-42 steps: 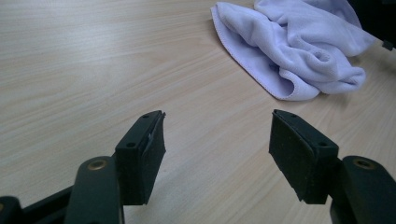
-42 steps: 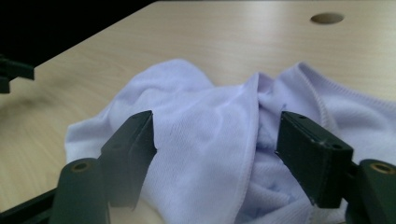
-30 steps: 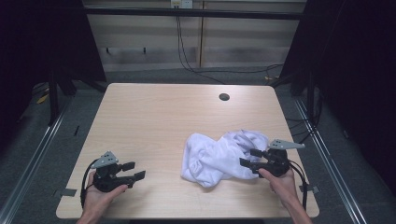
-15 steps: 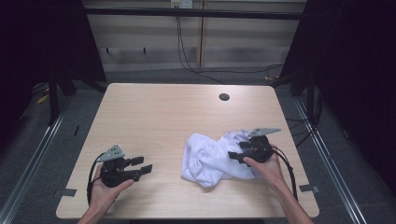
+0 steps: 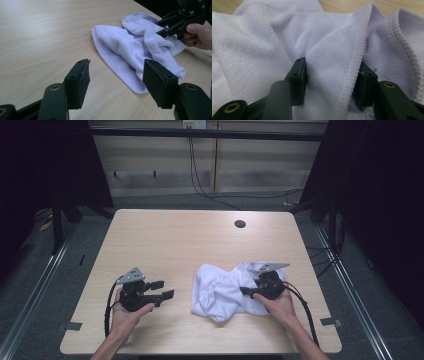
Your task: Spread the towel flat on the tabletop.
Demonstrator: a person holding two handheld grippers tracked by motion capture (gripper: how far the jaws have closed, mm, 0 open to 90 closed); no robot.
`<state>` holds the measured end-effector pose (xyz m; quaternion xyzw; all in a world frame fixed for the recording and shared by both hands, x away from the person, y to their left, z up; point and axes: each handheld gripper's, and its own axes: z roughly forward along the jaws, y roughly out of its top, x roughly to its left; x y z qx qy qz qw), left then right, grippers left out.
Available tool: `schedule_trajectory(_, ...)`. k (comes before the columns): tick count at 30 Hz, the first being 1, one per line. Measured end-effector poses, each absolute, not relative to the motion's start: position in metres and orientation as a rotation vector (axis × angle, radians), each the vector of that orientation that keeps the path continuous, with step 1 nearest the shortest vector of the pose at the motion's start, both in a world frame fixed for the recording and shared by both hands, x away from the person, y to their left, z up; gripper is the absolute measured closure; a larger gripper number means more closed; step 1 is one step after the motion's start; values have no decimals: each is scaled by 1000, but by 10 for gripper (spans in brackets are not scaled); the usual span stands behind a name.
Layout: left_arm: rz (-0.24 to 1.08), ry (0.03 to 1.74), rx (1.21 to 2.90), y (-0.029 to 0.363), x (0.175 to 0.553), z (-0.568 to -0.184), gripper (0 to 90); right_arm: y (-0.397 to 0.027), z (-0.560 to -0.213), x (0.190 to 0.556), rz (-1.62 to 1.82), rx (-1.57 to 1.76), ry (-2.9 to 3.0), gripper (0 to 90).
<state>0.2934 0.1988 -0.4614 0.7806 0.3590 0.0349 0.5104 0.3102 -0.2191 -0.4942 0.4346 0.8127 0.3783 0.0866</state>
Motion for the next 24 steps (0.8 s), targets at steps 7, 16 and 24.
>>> schedule_trajectory(7, 40, 804, 1930, 187, 289, -465, 376, -168, -495, 304, 1191, 1197, 2513, 560)
schedule_trajectory(16, -13, 769, 1929, 186, 285, -467, 442, -114, -488, 283, 1312, 1044, 2639, 469)
schedule_trajectory(24, -10, 765, 1941, 181, 294, -471, 572, -146, -457, 281, 1408, 1030, 2496, 569)
